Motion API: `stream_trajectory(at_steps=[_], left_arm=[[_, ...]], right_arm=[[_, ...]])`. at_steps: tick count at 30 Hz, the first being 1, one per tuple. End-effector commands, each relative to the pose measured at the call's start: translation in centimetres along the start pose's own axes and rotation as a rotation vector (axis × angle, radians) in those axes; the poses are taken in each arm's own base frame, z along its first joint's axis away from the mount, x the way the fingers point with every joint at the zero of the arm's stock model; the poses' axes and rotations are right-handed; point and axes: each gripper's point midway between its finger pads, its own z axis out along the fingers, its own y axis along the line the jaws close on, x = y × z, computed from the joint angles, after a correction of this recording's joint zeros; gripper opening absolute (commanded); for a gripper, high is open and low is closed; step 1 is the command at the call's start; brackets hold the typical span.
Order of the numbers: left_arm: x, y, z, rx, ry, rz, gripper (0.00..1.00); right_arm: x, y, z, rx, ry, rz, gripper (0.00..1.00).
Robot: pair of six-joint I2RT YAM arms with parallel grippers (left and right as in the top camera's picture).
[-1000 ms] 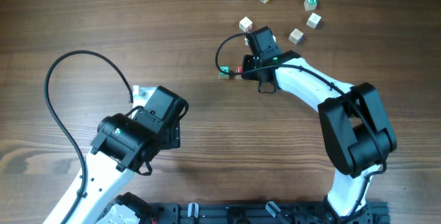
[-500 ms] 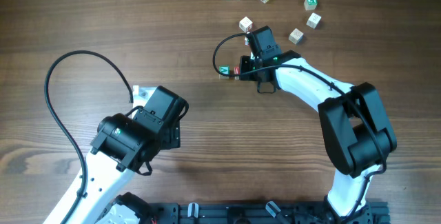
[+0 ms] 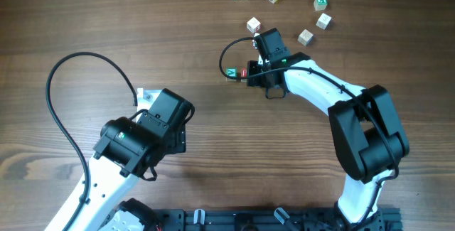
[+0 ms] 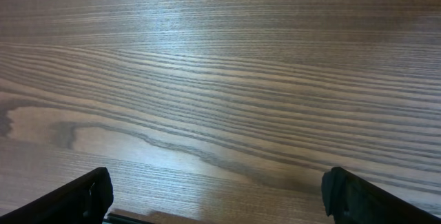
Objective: Form a circle
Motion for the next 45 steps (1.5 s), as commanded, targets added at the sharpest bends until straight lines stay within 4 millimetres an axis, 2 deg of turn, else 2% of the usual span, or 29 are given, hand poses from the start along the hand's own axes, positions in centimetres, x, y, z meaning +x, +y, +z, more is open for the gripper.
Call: stream_trajectory(at_steps=[1, 20, 29, 45], left_arm=[[0.1, 0.0, -0.1, 0.009, 0.001, -0.021, 1.0], [0.1, 0.0, -0.1, 0.009, 0.001, -0.021, 1.0], [0.1, 0.0, -0.1, 0.009, 0.001, -0.021, 1.0], [0.1, 0.0, -0.1, 0.009, 0.001, -0.021, 1.0]], right_arm=[[1.1, 0.3, 0.5, -0.026, 0.04, 0.016, 0.05], [0.2, 0.7, 0.5, -0.044, 0.004, -0.032, 0.04], [1.5, 0.1, 0.5, -0.018, 0.057, 0.033, 0.05], [0.8, 1.3, 0.5, -0.08, 0.036, 0.004, 0.05]])
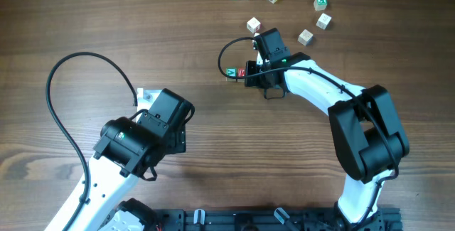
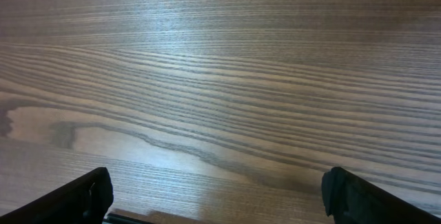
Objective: Form a circle
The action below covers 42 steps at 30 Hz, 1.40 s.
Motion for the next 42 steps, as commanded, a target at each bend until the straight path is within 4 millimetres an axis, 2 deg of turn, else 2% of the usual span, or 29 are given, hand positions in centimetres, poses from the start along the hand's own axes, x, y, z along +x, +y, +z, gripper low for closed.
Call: stream_trajectory(at_steps=[1, 5, 7, 10, 12, 14, 16, 18, 20, 23, 26, 31, 34, 37, 39, 42], left_arm=[[0.1, 0.0, -0.1, 0.009, 0.002, -0.021, 1.0], [0.1, 0.0, -0.1, 0.008, 0.001, -0.021, 1.0], [0.1, 0.0, -0.1, 0.009, 0.001, -0.021, 1.0], [0.1, 0.0, -0.1, 0.009, 0.001, -0.021, 1.0], [0.1, 0.0, -0.1, 0.009, 0.002, -0.021, 1.0], [0.1, 0.0, -0.1, 0.008, 0.001, -0.021, 1.0], [0.1, 0.0, -0.1, 0.009, 0.002, -0.021, 1.0], [0.1, 0.0, -0.1, 0.009, 0.002, -0.021, 1.0], [0.1, 0.0, -0.1, 0.009, 0.001, -0.021, 1.0], [0.1, 0.0, -0.1, 0.009, 0.001, -0.021, 1.0], [0.1, 0.0, -0.1, 0.009, 0.002, -0.021, 1.0], [0.1, 0.0, -0.1, 0.009, 0.001, -0.021, 1.0], [0.1, 0.0, -0.1, 0.009, 0.001, -0.021, 1.0], [0.1, 0.0, -0.1, 0.008, 0.001, -0.021, 1.0], [0.1, 0.0, -0.1, 0.009, 0.001, -0.021, 1.0], [0.1, 0.0, -0.1, 0.009, 0.002, -0.021, 1.0]], right_arm=[[0.6, 0.2, 0.6, -0.021, 0.018, -0.016, 0.05], [0.4, 0.1, 0.6, -0.013, 0.01, -0.018, 0.05], [0.0, -0.7, 0.5, 0.031, -0.013, -0.007, 0.05], [-1.6, -2.8, 0.1, 0.146, -0.089, 0.042, 0.05], [-3.0, -3.2, -0.5, 0.162, -0.127, 0.05, 0.05], [-4.7, -3.0, -1.2, 0.151, -0.162, 0.058, 0.05], [-7.8, -2.2, -2.8, 0.126, -0.227, 0.03, 0.11], [-10.7, -1.4, -4.6, 0.108, -0.292, -0.005, 0.19], [-13.9, -0.7, -6.7, 0.088, -0.37, -0.025, 0.33], [-18.1, -0.3, -10.0, 0.064, -0.489, -0.032, 0.34], [-20.0, -0.6, -11.1, 0.051, -0.561, -0.042, 0.41], [-21.2, -0.3, -10.2, 0.008, -0.595, -0.09, 0.56], [-21.6, -0.3, -7.9, -0.013, -0.59, -0.114, 0.6], [-22.5, -0.3, -7.0, -0.013, -0.593, -0.114, 0.63], [-23.5, -0.2, -6.4, -0.014, -0.602, -0.116, 0.68], [-25.4, -0.4, -5.8, 0.0, -0.617, -0.128, 0.69]])
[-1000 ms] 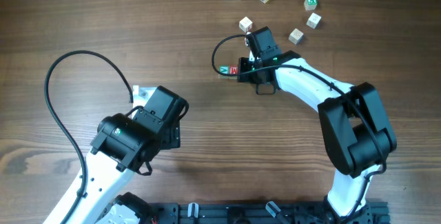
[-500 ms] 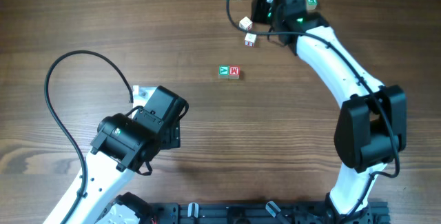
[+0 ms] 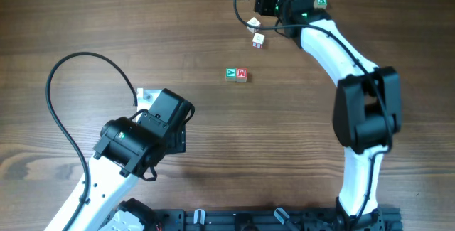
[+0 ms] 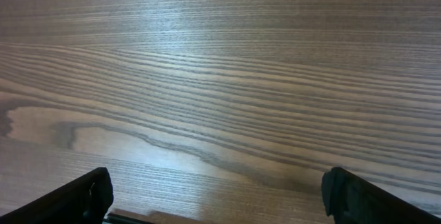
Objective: Form a circle
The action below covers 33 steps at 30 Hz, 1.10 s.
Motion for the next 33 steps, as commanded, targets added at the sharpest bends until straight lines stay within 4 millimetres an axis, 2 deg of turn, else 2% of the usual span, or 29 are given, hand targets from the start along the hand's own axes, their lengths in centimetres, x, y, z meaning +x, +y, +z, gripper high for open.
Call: stream_trajectory(at_steps=[1, 6, 7, 10, 17, 19, 23, 33], left_arm=[[0.1, 0.0, -0.1, 0.009, 0.002, -0.021, 1.0], [0.1, 0.0, -0.1, 0.009, 0.001, -0.021, 1.0], [0.1, 0.0, -0.1, 0.009, 0.001, -0.021, 1.0], [0.1, 0.0, -0.1, 0.009, 0.001, -0.021, 1.0], [0.1, 0.0, -0.1, 0.009, 0.002, -0.021, 1.0], [0.1, 0.0, -0.1, 0.009, 0.001, -0.021, 1.0], [0.1, 0.0, -0.1, 0.009, 0.001, -0.021, 1.0], [0.1, 0.0, -0.1, 0.009, 0.001, -0.021, 1.0]], right_arm=[[-2.6, -0.1, 1.6, 0.0, -0.042, -0.035, 0.69], [-3.5, -3.4, 4.2, 0.054, -0.037, -0.086, 0.73], [-3.4, -4.3, 4.8, 0.056, -0.032, -0.08, 0.74], [-2.4, -5.4, 6.2, -0.011, -0.014, -0.086, 0.8], [0.9, -6.2, 9.2, -0.065, 0.016, -0.155, 0.94], [1.6, -6.4, 9.9, -0.066, 0.015, -0.156, 0.95], [1.7, -5.7, 10.5, -0.118, -0.008, -0.174, 0.94], [3.9, -7.1, 12.1, -0.053, 0.012, -0.278, 0.91]])
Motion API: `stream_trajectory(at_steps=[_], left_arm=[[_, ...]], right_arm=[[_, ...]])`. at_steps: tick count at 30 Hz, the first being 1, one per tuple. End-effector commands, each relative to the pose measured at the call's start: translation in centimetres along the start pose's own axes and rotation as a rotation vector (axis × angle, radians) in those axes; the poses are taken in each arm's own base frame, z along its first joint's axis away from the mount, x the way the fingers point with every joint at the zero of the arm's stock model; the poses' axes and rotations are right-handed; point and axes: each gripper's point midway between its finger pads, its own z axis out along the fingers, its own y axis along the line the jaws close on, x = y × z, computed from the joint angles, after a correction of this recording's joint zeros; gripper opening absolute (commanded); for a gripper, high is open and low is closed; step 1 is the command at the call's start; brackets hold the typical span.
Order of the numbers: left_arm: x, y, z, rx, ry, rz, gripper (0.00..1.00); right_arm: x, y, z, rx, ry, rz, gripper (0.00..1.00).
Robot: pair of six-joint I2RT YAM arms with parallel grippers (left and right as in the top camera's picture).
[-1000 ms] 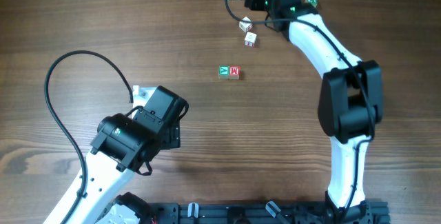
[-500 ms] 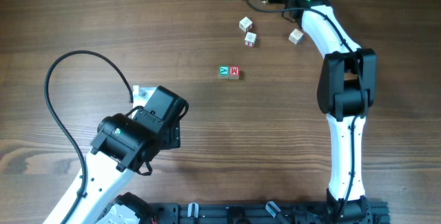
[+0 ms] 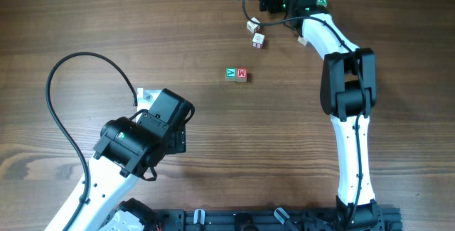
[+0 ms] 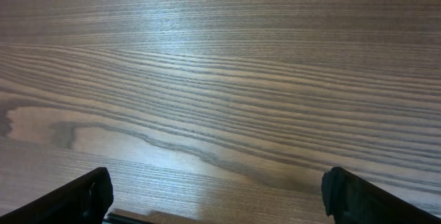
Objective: Form a circle
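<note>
Small lettered wooden blocks are the task's things. A green block [image 3: 230,73] and a red block [image 3: 242,74] lie touching side by side mid-table. Two more blocks [image 3: 252,25] [image 3: 258,40] sit above them, apart. A loose cluster lies at the far edge. My right gripper is stretched out into that cluster; its jaws are hidden from overhead. My left gripper [image 4: 217,200] is open over bare wood, with both black fingertips [image 4: 89,193] at the frame's bottom corners.
A green block [image 3: 321,1] lies right of the right wrist, and a small block [image 3: 302,40] peeks out beside the forearm. The left arm's black cable [image 3: 60,110] loops over the table's left side. The arm bases stand at the near edge.
The right arm has stretched straighter toward the far edge, its elbow now higher in the overhead view. Its gripper stays in the far cluster. The blocks and the left arm are unchanged.
My right gripper first stood at the red block beside the green one mid-table, and was still there at the second moment. By 1.1 s ago it had left the pair lying together and was at the far cluster, where it remains. The left gripper stayed open and still throughout.
</note>
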Motion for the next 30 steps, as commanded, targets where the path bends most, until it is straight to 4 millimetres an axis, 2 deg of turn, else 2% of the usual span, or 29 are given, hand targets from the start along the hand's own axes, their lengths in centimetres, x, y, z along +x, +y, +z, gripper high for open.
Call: stream_trajectory(at_steps=[1, 6, 12, 17, 20, 23, 28, 30], left_arm=[[0.1, 0.0, -0.1, 0.009, 0.002, -0.02, 1.0], [0.1, 0.0, -0.1, 0.009, 0.002, -0.021, 1.0], [0.1, 0.0, -0.1, 0.009, 0.001, -0.021, 1.0], [0.1, 0.0, -0.1, 0.009, 0.001, -0.021, 1.0], [0.1, 0.0, -0.1, 0.008, 0.001, -0.021, 1.0], [0.1, 0.0, -0.1, 0.009, 0.001, -0.021, 1.0], [0.1, 0.0, -0.1, 0.008, 0.001, -0.021, 1.0], [0.1, 0.0, -0.1, 0.008, 0.001, -0.021, 1.0]], right_arm=[[1.4, -0.5, 1.1, 0.038, 0.02, -0.091, 0.88], [1.5, -0.4, 1.1, 0.039, 0.024, -0.114, 0.68], [1.3, -0.5, 1.1, 0.046, 0.025, -0.111, 0.39], [0.0, -0.5, 0.0, 0.067, 0.034, -0.102, 0.25], [-1.9, -0.1, -1.5, 0.07, 0.023, -0.105, 0.18], [-4.3, 0.1, -3.6, 0.096, 0.012, -0.107, 0.16], [-7.2, 1.3, -8.6, 0.103, 0.053, -0.101, 0.14], [-8.4, 2.0, -11.5, 0.103, 0.078, -0.097, 0.14]])
